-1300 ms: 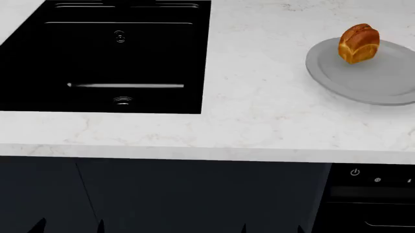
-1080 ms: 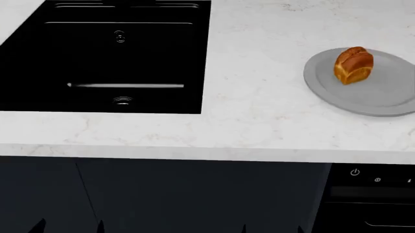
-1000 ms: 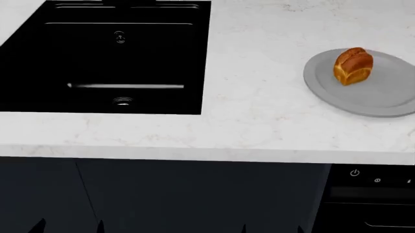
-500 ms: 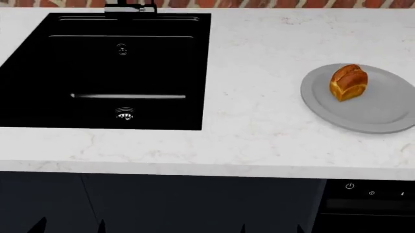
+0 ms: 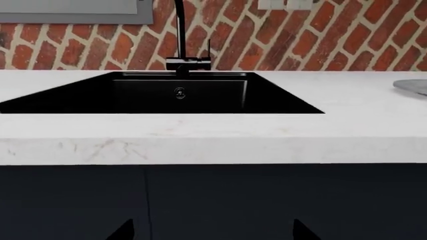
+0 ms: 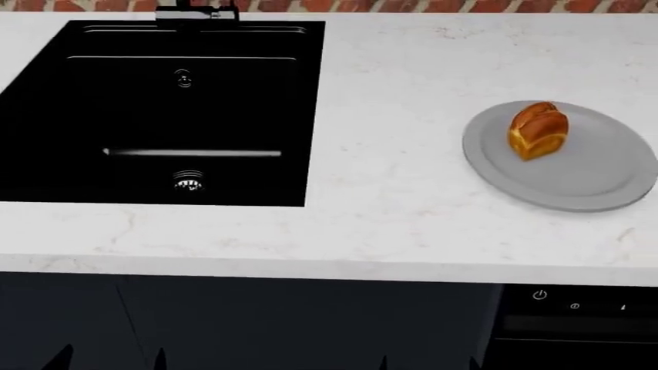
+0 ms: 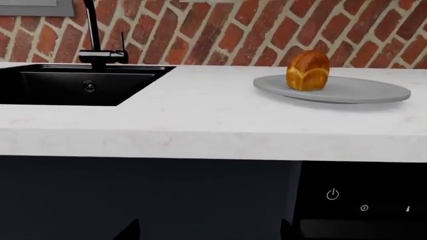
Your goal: Place all breads on the cutting board.
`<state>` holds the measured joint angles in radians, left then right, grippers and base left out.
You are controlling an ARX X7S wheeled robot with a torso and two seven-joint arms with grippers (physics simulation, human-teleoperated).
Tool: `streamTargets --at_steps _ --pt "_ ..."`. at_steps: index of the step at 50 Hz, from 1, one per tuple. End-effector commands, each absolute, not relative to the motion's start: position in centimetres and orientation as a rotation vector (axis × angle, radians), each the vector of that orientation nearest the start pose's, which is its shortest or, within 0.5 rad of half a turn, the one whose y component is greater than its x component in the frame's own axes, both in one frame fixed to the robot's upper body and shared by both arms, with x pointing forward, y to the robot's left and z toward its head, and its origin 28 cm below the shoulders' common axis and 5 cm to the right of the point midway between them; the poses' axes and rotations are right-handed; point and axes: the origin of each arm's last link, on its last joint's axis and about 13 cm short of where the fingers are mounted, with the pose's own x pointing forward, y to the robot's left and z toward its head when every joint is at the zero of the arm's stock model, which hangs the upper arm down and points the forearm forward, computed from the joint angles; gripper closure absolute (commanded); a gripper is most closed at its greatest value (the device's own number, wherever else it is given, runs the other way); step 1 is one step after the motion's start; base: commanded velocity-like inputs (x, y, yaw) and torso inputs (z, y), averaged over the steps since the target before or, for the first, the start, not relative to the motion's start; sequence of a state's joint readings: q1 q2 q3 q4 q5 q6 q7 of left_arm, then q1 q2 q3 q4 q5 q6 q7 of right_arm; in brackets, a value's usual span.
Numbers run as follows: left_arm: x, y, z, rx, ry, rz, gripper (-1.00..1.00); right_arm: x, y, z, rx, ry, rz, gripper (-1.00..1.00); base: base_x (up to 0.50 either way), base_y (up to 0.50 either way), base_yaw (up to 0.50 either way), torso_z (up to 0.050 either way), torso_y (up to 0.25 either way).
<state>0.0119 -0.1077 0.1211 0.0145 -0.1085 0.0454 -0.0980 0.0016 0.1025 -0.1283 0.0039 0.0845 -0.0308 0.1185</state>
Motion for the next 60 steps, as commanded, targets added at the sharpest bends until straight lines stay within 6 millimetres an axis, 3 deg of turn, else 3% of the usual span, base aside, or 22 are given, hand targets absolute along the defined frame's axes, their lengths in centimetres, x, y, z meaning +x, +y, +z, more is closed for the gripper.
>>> streamTargets --at_steps 1,46,54,58,60 --pt "20.7 20.5 1.6 -0.006 -0.041 -0.024 -1.00 21.0 -9.6 1.3 -0.021 -0.014 0.010 -1.00 0.00 -0.42 0.00 0.000 0.000" --pt "20.8 20.5 1.5 -0.004 -0.039 -0.013 -1.00 21.0 -9.6 1.3 -0.022 -0.013 0.009 -1.00 0.00 -0.41 0.00 0.000 0.000" --pt "20.8 20.6 1.5 -0.013 -0.037 -0.003 -1.00 20.9 -9.3 1.3 -0.042 -0.015 0.025 -1.00 0.00 -0.05 0.00 0.000 0.000" --pt "20.7 20.6 1.7 0.000 -0.037 0.009 -1.00 20.9 -9.5 1.6 -0.033 -0.007 0.001 -1.00 0.00 0.00 0.00 0.000 0.000" --pt "20.6 20.5 2.1 0.004 -0.031 0.002 -1.00 21.1 -9.6 3.1 -0.033 -0.029 -0.002 -1.00 0.00 0.00 0.00 0.000 0.000"
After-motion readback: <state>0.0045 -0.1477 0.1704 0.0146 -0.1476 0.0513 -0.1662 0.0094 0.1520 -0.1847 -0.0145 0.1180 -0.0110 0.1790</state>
